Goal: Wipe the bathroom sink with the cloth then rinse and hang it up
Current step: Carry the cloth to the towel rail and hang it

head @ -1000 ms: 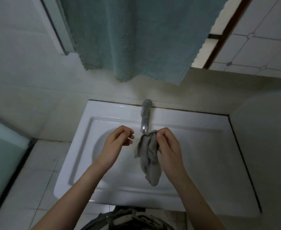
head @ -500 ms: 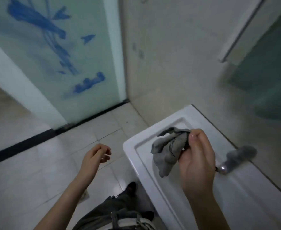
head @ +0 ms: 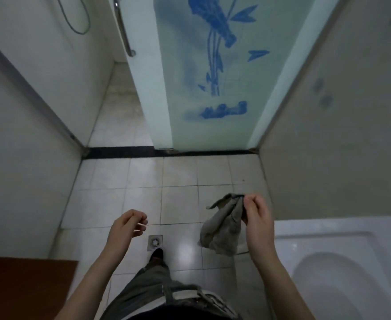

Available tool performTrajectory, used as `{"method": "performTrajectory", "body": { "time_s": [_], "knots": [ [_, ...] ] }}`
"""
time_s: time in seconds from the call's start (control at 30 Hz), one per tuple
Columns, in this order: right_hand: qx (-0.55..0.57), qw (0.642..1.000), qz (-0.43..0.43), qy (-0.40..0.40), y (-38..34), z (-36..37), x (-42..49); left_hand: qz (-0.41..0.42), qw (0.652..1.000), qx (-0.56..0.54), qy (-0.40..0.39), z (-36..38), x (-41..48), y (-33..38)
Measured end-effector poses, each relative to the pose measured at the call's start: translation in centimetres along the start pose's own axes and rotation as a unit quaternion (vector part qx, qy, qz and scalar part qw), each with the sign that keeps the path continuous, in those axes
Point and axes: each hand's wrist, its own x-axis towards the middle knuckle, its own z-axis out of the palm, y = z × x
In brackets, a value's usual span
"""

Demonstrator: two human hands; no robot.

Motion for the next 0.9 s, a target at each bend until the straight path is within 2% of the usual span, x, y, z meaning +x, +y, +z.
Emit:
{"method": "performTrajectory", "body": {
  "time_s": [0.13,0.27,0.47,0.63,0.8,0.9],
  "knots": [
    [-0.061,0.997,0.036,0.014,4.1,5.7,3.1,-0.033,0.999,-0.001,0.025,-6.1,5.2,-0.8],
    [-0.075,0.995,0.046,0.053,5.3,10.0,6.8,-0.034,0.999,0.032,0.025,-11.5,11.3,0.8],
    [-0.072,0.987,0.035,0.136,2.8,12.3,12.9,-0.006,0.995,0.092,-0.027,-13.1,20.7,6.2],
    [-0.039,0.980,0.041,0.190,1.8,11.6,19.1,0.018,0.989,0.120,-0.089,-6.8,28.7,10.2],
    [-0.044,0.973,0.041,0.223,1.0,8.2,26.5,0.048,0.976,0.139,-0.163,4.8,34.8,16.0],
    [-0.051,0.963,0.037,0.261,-0.8,5.6,30.3,0.072,0.956,0.155,-0.240,12.9,37.4,20.8]
  ]
}}
